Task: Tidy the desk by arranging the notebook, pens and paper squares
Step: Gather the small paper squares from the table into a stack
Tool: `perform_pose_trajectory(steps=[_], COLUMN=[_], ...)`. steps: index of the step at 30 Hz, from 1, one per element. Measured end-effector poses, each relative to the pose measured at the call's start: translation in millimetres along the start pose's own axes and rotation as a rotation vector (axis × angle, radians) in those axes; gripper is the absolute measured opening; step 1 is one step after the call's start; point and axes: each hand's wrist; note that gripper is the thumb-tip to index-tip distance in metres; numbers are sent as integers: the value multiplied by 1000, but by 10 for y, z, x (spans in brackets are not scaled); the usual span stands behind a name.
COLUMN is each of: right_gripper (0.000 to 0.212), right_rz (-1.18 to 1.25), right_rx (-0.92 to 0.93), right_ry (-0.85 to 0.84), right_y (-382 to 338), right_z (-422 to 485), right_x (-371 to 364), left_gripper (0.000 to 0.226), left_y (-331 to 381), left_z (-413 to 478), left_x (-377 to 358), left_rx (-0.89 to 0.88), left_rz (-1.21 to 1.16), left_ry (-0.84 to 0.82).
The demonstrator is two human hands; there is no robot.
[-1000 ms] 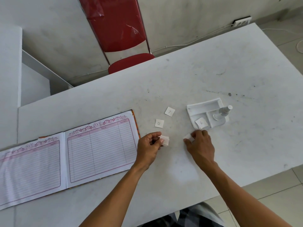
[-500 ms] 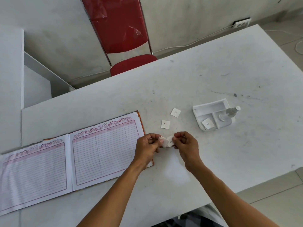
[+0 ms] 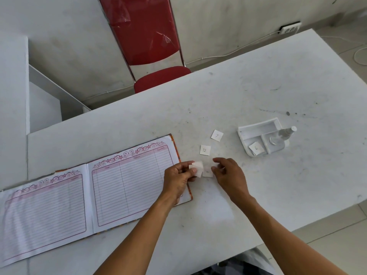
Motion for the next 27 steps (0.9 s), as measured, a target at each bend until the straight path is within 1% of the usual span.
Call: perform_pose_trajectory(steps=[2, 3, 4, 6, 8, 10, 11, 12, 15, 17, 21, 25, 27], right_gripper=[37, 37, 35, 28, 17, 8, 6, 4, 9, 13, 17, 16, 14], right_rz=[-267, -345, -383, -382, -242, 21, 122, 171, 365, 476, 589, 565, 522], right_rx=[99, 145, 168, 161, 69, -50, -73, -74, -65, -64, -43, -26, -52], right_ry=[-53, -75, -90, -95, -94, -93, -87, -80, -117, -149, -168, -181, -114], right_y=[54, 69, 67, 37, -13, -68, -92, -113, -202, -247, -275, -257, -253], right_z=[6, 11, 11, 27, 49, 65, 75, 82, 90, 91, 111, 148, 219], right_x=[-19, -34, -43, -55, -51, -40, -36, -31, -31, -42, -40, -10, -5], left_gripper=[25, 25, 26, 27, 28, 27, 27, 27, 28, 29, 30, 29, 24], left_y=[9, 12, 13, 8, 6, 14, 24, 41, 90, 118, 158, 181, 190], left_z=[13, 17, 22, 27, 32, 44, 51, 55, 78, 86, 128, 164, 172], left_x=[39, 48, 56, 77, 94, 102, 98, 94, 75, 67, 61, 62, 76], left_rx=[7, 8, 10, 13, 18, 16, 12, 6, -19, -44, -62, -36, -21], left_rz=[6, 15, 29, 66, 100, 131, 142, 154, 216, 255, 287, 308, 290], left_ry=[-4, -7, -14, -29, -46, -73, -84, -95, -102, -79, -71, -97, -119])
Point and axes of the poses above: each hand's wrist, its own z-axis towards the middle knuckle, its own x-axis out of the back of the hand, y = z × x, and after that the axes turned 6 degrees about -y, right-handed
